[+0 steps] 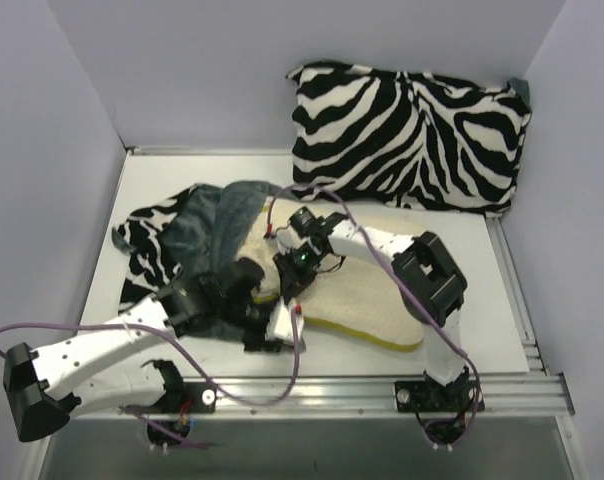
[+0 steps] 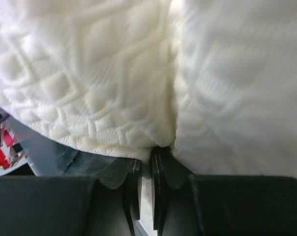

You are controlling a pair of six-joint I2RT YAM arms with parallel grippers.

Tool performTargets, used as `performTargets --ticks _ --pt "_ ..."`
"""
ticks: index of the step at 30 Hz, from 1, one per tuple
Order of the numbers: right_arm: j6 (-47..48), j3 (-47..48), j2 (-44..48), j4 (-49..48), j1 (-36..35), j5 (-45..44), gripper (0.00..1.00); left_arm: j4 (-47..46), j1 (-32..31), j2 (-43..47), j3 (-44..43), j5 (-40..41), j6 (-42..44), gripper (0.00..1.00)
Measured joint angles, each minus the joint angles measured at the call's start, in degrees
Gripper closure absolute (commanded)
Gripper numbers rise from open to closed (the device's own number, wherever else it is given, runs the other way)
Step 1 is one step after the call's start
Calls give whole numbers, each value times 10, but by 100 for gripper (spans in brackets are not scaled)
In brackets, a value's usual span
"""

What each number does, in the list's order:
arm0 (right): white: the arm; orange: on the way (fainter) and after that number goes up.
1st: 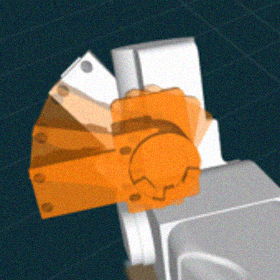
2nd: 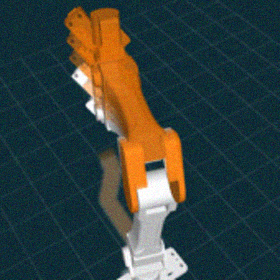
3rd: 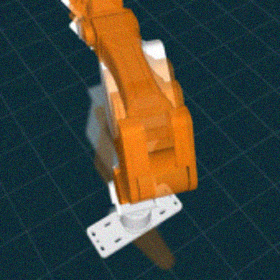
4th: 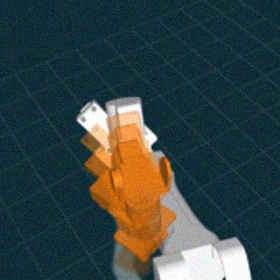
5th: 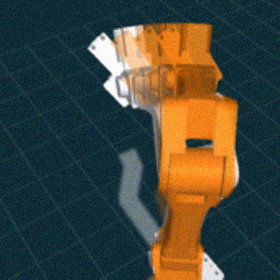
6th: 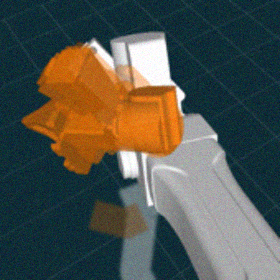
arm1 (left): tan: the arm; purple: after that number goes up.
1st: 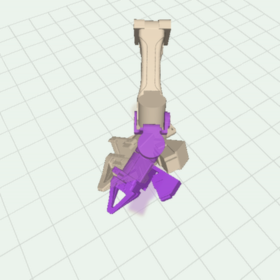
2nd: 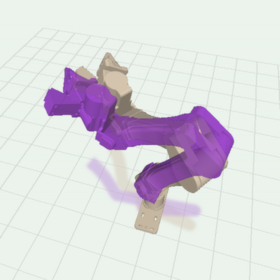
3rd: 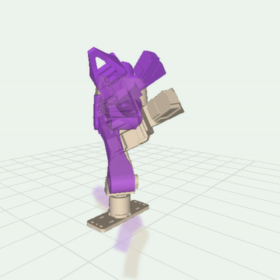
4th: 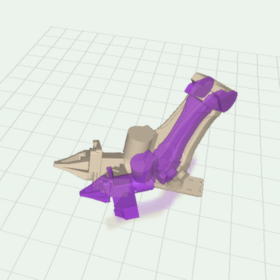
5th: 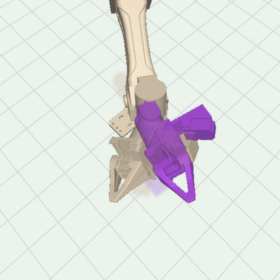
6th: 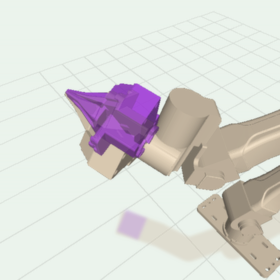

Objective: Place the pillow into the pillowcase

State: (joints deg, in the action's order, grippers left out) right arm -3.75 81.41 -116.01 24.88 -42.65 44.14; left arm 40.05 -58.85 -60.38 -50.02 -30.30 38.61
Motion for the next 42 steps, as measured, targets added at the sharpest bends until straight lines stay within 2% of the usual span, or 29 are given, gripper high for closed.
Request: performTargets --ticks 3,7,10,11,14,16,17,22,27,30,31,32,34,35,39,42 --pt "-6 -32 41 -20 19 -18 100 22 91 55 -76 9 -94 22" --pt "-6 -61 72 -25 37 -37 97 53 232 97 -138 51 -196 21" --pt "-13 -75 76 -29 43 -40 71 88 292 82 -142 79 -252 22" --pt "-17 -77 76 -30 43 -38 56 97 303 64 -142 91 -271 23" --pt "-28 -80 85 -30 42 -31 39 115 314 -3 -142 126 -327 24" --pt "-33 -80 105 -29 41 -28 40 115 317 -52 -136 150 -360 27" --pt "-35 -80 117 -28 42 -27 44 115 319 -64 -131 160 -372 27" --pt "-73 -63 173 -37 57 -6 54 116 321 -80 -126 203 -414 33" --pt "-171 -64 171 -112 61 25 58 104 325 -101 -120 235 -438 41" --pt "-250 -87 151 -190 61 38 61 87 328 -118 -105 244 -443 47" --pt "-277 -97 143 -220 61 41 64 82 329 -124 -100 245 -444 50" --pt "-305 -106 132 -248 61 42 65 77 331 -130 -97 245 -445 62" --pt "-357 -119 109 -302 61 42 70 67 336 -140 -94 243 -444 73" --pt "-379 -123 95 -326 61 40 71 61 339 -144 -94 240 -442 83" --pt "-445 -126 52 -389 54 24 80 50 345 -141 -95 211 -425 99" --pt "-470 -127 31 -410 45 18 82 40 344 -124 -101 146 -410 100"
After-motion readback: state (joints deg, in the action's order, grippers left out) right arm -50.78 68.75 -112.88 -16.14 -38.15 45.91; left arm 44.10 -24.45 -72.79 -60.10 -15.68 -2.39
